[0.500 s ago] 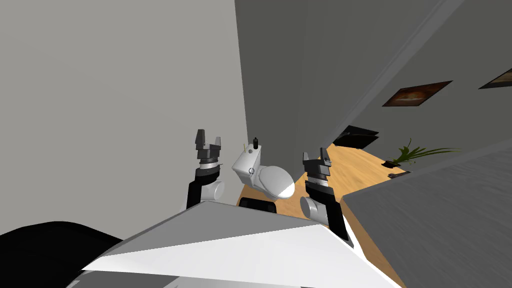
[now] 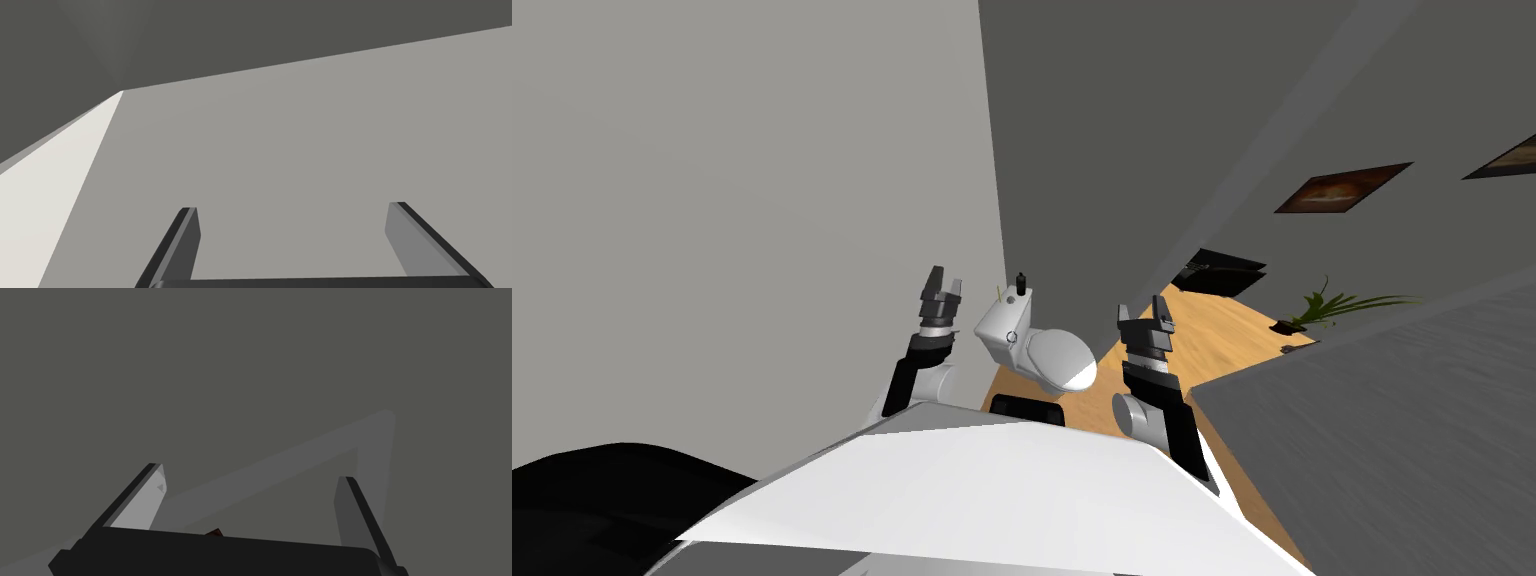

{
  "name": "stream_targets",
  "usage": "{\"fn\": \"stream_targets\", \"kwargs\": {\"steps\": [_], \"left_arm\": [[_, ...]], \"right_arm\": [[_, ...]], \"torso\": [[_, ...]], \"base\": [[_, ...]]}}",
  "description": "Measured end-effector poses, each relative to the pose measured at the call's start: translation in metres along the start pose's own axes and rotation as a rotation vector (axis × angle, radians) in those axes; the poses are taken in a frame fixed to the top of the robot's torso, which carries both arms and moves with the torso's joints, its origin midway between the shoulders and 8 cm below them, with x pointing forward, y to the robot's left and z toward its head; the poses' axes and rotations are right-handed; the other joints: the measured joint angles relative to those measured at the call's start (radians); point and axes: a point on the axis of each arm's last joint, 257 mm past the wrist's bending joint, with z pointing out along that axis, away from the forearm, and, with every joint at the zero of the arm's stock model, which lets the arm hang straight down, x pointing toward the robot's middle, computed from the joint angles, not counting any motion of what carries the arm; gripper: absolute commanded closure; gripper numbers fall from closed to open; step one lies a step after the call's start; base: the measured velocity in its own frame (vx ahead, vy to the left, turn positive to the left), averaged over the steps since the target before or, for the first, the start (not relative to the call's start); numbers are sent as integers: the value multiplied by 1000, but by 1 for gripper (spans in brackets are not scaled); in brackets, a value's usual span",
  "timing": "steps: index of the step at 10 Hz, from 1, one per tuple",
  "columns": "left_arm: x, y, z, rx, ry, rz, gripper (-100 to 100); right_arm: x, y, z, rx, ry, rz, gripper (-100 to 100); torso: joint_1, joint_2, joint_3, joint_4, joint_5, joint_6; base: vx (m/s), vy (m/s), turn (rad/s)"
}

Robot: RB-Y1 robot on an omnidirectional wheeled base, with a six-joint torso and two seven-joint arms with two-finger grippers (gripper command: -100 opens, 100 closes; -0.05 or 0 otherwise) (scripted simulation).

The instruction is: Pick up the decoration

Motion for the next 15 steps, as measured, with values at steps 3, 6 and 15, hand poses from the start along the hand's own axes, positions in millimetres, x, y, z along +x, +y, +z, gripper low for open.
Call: {"fn": "stream_targets", "kwargs": {"steps": [3, 6, 15], "left_arm": [[6, 29, -7, -94, 55, 24, -100], [11, 70, -20, -204, 90, 44, -100], [9, 187, -79, -578, 136, 72, -100]], "right_arm": [[0, 0, 0, 0, 0, 0, 0], [0, 0, 0, 0, 0, 0, 0], [0, 0, 0, 0, 0, 0, 0]], "torso": [[-3, 2, 1, 1, -1, 0], [-4, 5, 3, 1, -1, 0], [-1, -1, 0, 0, 0, 0]], "base": [[-98, -119, 6], [-138, -135, 7], [-92, -99, 6]]}}
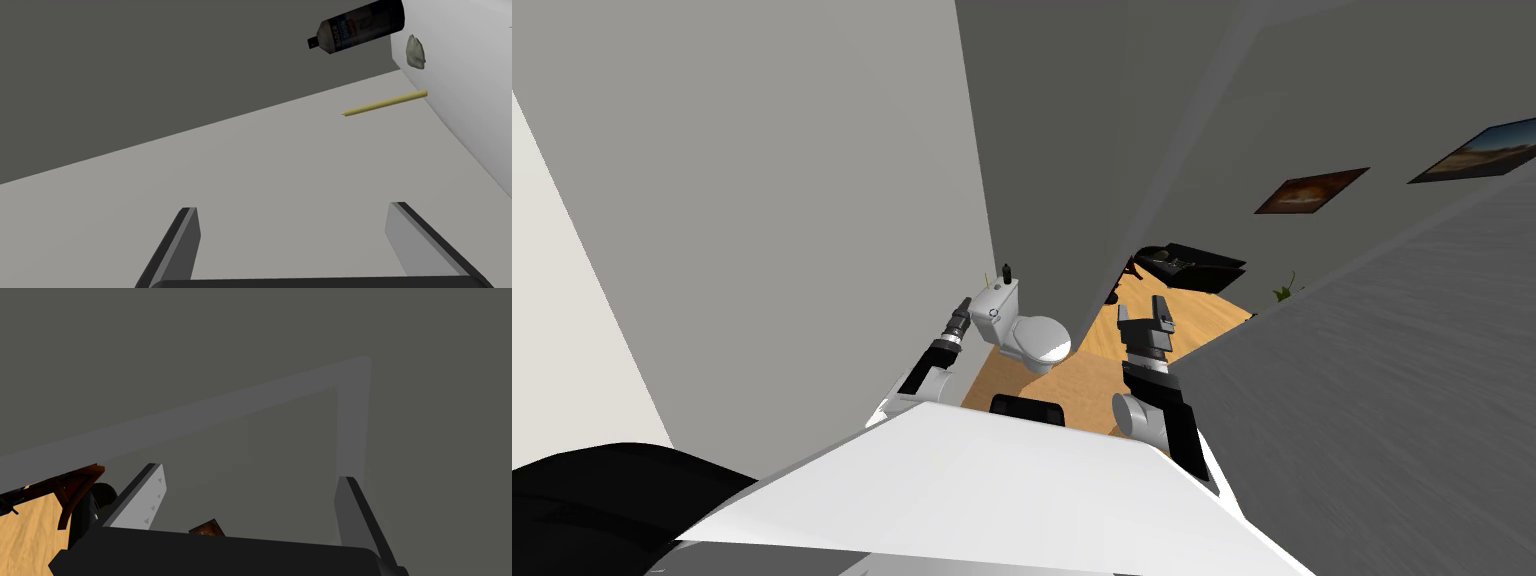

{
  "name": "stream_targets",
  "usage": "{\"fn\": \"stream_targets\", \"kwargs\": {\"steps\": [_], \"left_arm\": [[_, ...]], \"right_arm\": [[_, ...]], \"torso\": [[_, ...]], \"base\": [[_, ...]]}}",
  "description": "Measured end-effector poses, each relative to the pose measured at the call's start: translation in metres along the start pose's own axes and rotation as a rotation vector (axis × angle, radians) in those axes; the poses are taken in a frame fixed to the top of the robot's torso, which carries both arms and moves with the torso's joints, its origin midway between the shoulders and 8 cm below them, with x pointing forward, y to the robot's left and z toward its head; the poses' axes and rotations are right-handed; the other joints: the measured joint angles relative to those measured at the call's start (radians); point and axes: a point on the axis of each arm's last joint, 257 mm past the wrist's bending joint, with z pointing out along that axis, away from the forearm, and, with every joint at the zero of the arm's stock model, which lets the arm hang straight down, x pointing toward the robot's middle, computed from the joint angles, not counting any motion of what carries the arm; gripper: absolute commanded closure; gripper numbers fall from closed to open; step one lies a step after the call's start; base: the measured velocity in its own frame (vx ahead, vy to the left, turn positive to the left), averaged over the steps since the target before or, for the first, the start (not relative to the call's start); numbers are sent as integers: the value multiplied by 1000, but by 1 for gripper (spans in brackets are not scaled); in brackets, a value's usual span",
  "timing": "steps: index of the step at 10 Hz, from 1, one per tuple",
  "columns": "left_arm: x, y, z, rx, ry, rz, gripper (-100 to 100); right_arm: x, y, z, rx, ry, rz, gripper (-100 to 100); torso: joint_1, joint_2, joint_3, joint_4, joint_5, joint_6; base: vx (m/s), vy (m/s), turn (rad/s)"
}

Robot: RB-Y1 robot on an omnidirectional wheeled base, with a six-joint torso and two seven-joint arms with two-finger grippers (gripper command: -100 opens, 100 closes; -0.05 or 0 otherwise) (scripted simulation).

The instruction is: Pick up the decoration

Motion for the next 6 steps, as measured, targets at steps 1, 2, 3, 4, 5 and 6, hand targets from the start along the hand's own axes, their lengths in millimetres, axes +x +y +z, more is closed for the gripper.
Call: {"fn": "stream_targets", "kwargs": {"steps": [1, 2, 3, 4, 5, 6], "left_arm": [[1, 14, 0, -41, 7, 2, -100], [1, 31, -1, -86, 13, 3, -100], [4, 39, -1, -110, 17, 1, -100], [6, 51, -2, -139, 22, 2, -100], [7, 60, -3, -170, 27, 3, -100], [11, 75, -5, -210, 34, 3, -100]], "right_arm": [[0, 0, 0, 0, 0, 0, 0], [0, 0, 0, 0, 0, 0, 0], [0, 0, 0, 0, 0, 0, 0], [0, 0, 0, 0, 0, 0, 0], [0, 0, 0, 0, 0, 0, 0], [0, 0, 0, 0, 0, 0, 0]], "torso": [[1, -2, -1, 0, 0, 0], [3, -4, -2, -1, 1, 0], [4, -5, -3, -1, 1, 0], [5, -6, -3, -1, 1, 0], [5, -6, -4, -1, 1, 0], [5, -7, -4, -2, 1, 0]], "base": [[-5, -53, 2], [10, -30, 2], [17, -24, -1], [28, -23, 4], [36, -18, 4], [26, -11, 1]]}}
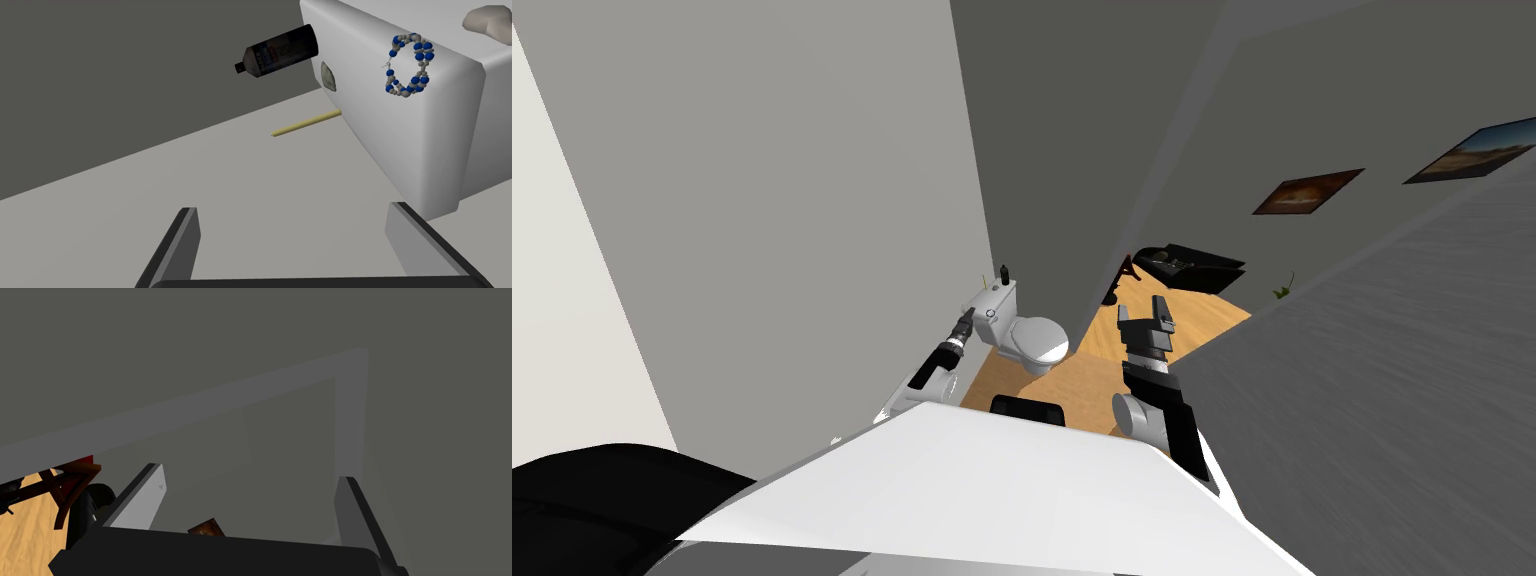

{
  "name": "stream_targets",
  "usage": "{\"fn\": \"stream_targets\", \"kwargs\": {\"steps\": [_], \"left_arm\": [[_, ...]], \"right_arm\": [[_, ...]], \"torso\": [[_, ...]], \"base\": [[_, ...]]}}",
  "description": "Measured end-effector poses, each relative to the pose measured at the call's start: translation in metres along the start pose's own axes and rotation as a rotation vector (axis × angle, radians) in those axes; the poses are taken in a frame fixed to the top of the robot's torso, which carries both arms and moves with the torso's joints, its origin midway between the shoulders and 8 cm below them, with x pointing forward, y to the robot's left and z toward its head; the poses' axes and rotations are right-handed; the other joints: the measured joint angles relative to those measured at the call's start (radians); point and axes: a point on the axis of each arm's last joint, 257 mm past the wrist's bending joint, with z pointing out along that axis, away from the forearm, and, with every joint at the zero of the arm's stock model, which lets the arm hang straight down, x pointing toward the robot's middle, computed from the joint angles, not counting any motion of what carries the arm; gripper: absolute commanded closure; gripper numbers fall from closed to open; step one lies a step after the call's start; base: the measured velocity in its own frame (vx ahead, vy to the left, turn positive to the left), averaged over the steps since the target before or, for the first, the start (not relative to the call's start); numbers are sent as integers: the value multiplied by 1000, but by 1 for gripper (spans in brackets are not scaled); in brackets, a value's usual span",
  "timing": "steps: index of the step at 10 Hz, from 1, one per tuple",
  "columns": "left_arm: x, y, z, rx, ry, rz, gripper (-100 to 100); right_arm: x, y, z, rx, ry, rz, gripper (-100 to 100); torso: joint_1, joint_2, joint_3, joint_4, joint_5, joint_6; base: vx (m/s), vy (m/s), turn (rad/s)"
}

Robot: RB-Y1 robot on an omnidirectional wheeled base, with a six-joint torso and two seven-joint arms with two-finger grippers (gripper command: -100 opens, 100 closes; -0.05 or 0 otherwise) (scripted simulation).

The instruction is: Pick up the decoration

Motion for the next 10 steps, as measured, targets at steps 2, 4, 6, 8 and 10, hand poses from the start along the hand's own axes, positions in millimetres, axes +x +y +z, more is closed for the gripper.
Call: {"fn": "stream_targets", "kwargs": {"steps": [2, 4, 6, 8, 10], "left_arm": [[3, 12, 3, -43, 8, 1, -100], [10, 33, 4, -107, 21, 1, -100], [16, 52, 4, -165, 34, 1, -100], [20, 69, 4, -221, 46, -4, -100], [28, 86, 2, -275, 57, -13, -100]], "right_arm": [[0, 0, 0, 0, 0, 0, 0], [0, 0, 0, 0, 0, 0, 0], [0, 0, 0, 0, 0, 0, 0], [0, 0, 0, 0, 0, 0, 0], [0, 0, 0, 0, 0, 0, 0]], "torso": [[1, 0, 0, 0, 0, 0], [2, -2, -1, 0, 0, 0], [3, -4, -2, -1, 1, 0], [4, -4, -3, -1, 1, 0], [3, -5, -3, -1, 1, 0]], "base": [[44, 2, 2], [81, 22, 3], [99, 28, 3], [95, 37, 3], [103, 23, 4]]}}
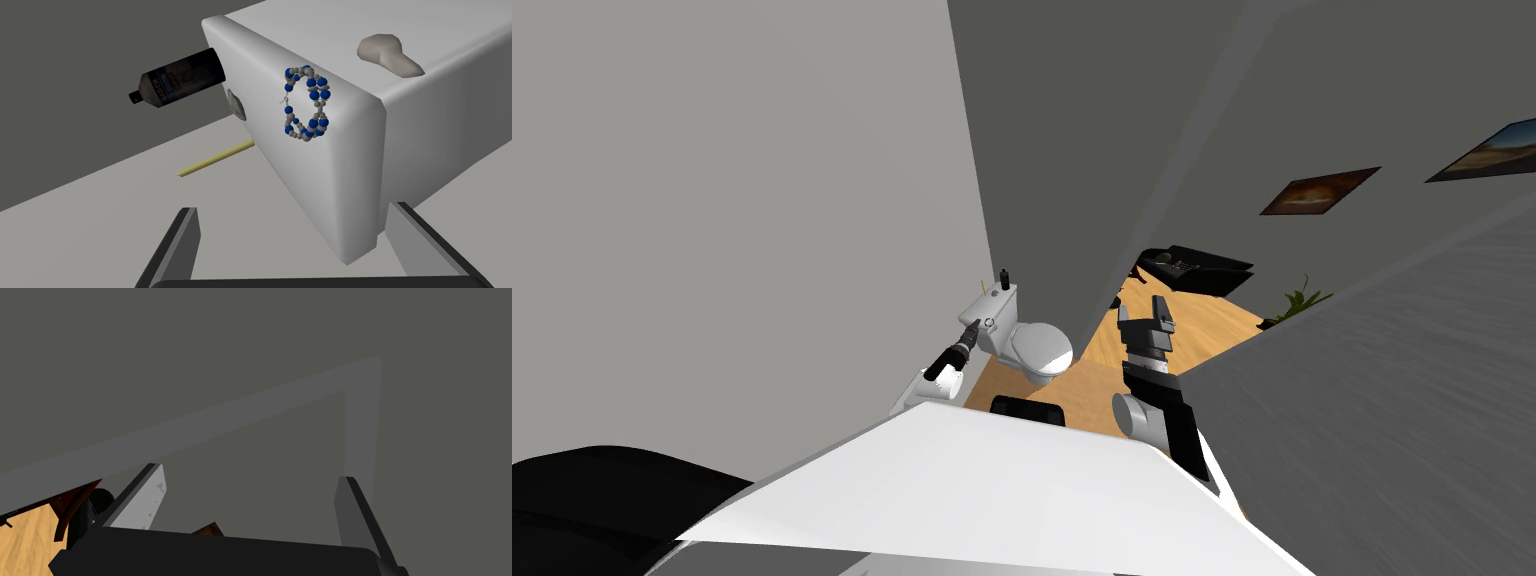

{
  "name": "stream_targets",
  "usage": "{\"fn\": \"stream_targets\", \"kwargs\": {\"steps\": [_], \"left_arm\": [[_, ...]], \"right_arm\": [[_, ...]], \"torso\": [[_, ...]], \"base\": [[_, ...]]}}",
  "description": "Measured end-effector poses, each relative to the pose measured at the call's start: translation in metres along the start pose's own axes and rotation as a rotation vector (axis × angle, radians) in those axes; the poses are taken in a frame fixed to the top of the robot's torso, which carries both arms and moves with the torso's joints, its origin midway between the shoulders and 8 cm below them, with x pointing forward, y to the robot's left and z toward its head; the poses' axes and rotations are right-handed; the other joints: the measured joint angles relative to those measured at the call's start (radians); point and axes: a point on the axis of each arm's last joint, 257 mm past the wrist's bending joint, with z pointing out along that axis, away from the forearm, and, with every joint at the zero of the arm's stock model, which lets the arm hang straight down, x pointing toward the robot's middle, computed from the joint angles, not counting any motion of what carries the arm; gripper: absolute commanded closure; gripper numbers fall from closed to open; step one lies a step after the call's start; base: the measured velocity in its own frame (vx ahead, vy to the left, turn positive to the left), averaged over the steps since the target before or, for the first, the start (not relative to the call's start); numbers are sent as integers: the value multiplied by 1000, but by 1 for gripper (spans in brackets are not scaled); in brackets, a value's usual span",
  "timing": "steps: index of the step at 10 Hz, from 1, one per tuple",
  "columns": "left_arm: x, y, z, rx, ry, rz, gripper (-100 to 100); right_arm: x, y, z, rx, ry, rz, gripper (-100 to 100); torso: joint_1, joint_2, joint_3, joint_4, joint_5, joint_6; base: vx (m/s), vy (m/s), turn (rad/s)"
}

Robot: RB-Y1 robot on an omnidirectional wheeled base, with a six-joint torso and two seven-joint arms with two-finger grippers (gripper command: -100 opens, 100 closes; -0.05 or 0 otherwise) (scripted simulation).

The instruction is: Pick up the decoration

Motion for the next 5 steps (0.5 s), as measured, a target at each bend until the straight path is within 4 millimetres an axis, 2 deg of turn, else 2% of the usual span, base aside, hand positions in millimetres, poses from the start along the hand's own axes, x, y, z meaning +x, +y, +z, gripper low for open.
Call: {"fn": "stream_targets", "kwargs": {"steps": [5], "left_arm": [[33, 26, 7, -103, 28, -67, -100]], "right_arm": [[0, 0, 0, 0, 0, 0, 0]], "torso": [[-1, 1, 1, 0, 0, 0]], "base": [[87, 30, 2]]}}
